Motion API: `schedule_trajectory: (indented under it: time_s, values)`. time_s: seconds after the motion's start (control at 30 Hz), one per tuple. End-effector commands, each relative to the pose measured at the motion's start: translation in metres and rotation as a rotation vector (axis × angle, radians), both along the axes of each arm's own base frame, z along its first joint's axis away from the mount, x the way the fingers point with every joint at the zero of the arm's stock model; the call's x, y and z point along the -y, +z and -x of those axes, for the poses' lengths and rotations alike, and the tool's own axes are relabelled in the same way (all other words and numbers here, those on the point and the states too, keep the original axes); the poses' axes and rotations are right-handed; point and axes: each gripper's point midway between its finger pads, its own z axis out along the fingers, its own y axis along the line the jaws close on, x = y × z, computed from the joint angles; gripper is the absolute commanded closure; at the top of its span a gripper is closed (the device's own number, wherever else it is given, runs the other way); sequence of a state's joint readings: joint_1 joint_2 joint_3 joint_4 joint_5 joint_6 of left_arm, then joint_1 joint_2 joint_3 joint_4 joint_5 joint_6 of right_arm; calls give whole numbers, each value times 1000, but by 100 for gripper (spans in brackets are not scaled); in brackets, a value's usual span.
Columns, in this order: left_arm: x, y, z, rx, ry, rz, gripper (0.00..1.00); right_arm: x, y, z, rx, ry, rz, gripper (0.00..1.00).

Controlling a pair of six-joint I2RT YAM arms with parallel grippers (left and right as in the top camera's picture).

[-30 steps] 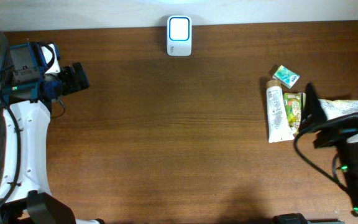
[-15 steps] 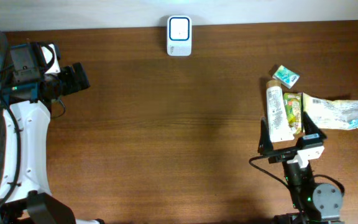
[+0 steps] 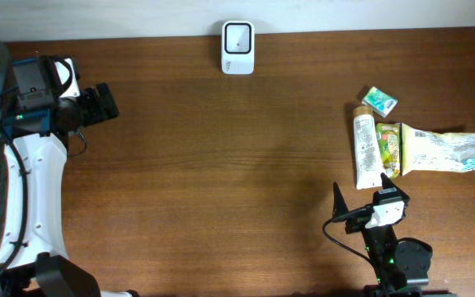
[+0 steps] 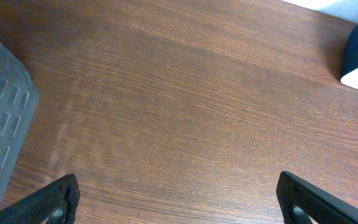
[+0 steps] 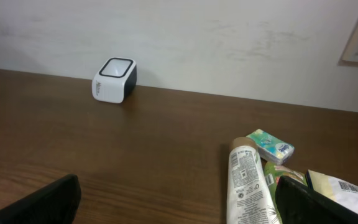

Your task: Scan the item barcode

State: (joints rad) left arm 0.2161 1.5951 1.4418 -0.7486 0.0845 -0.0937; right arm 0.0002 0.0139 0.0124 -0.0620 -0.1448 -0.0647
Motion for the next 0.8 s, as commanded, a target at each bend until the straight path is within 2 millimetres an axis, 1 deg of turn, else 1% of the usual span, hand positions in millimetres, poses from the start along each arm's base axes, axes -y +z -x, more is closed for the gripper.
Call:
schedule_trajectory:
  time_s: [0.0, 0.43, 0.53, 0.57, 0.63, 0.67, 0.7, 0.77]
  values:
    - [-1, 1, 0, 3, -7, -12, 1, 1, -2, 0, 2, -2, 6, 1]
    - [-1, 1, 0, 3, -8, -12, 1, 1, -2, 0, 2, -2, 6, 1]
    - [0, 12, 3, 29, -8, -18, 1, 1, -2, 0, 2, -2, 6, 1]
    - [1, 17, 5, 37, -8, -20, 1, 1, -2, 0, 2, -2, 6, 1]
    - [5, 36, 20, 73, -13, -23, 1, 1, -2, 0, 2, -2, 6, 1]
    - [10, 40, 28, 92, -27, -31, 1, 1, -2, 0, 2, -2, 6, 1]
    - [16, 42, 35, 124, -68, -60, 1, 1, -2, 0, 2, -2, 6, 1]
    - [37, 41, 50, 226, -221, -124, 1, 1, -2, 0, 2, -2, 6, 1]
